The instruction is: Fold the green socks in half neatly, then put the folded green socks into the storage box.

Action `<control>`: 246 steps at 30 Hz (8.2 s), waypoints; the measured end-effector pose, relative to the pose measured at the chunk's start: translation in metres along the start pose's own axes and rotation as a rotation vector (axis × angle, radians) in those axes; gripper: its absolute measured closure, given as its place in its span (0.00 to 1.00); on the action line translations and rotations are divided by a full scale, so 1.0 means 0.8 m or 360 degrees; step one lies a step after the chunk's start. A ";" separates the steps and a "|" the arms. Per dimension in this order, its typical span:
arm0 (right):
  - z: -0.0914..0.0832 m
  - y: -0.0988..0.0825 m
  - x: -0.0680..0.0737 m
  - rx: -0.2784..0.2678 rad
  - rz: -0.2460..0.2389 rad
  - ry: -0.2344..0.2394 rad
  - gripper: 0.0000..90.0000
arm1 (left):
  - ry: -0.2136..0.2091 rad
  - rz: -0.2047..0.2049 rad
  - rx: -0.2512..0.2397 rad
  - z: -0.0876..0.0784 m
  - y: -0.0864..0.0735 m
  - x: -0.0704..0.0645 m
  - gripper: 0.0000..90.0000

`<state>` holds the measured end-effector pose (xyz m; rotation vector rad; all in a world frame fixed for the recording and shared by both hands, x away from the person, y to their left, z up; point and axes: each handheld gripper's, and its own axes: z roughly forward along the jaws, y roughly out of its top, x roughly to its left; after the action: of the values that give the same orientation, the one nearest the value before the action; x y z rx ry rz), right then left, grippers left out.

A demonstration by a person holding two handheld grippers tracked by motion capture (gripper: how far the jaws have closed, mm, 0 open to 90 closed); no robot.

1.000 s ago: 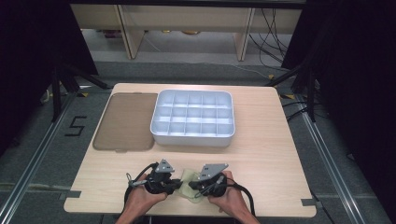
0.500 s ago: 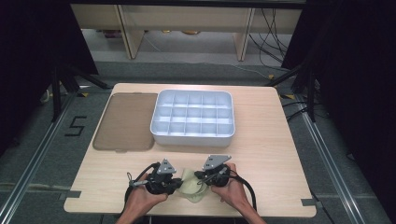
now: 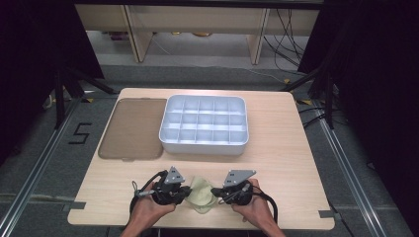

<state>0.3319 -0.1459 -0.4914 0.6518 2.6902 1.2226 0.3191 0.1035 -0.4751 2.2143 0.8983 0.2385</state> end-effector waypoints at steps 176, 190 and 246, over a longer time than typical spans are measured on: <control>-0.057 0.039 -0.053 -0.0266 0.0166 -0.0102 0.82 | 0.0012 -0.0122 -0.0082 -0.012 -0.059 -0.010 0.33; -0.079 0.059 -0.086 -0.0311 0.0186 -0.0259 0.82 | 0.0061 -0.0138 -0.0028 -0.006 -0.062 -0.005 0.30; -0.053 0.109 -0.208 0.0037 0.0222 -0.0780 0.82 | 0.0040 -0.0158 -0.0038 -0.008 -0.060 -0.009 0.29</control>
<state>0.4994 -0.1953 -0.4102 1.0061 2.2837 0.9079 0.2855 0.1262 -0.5029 2.1425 1.0113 0.2290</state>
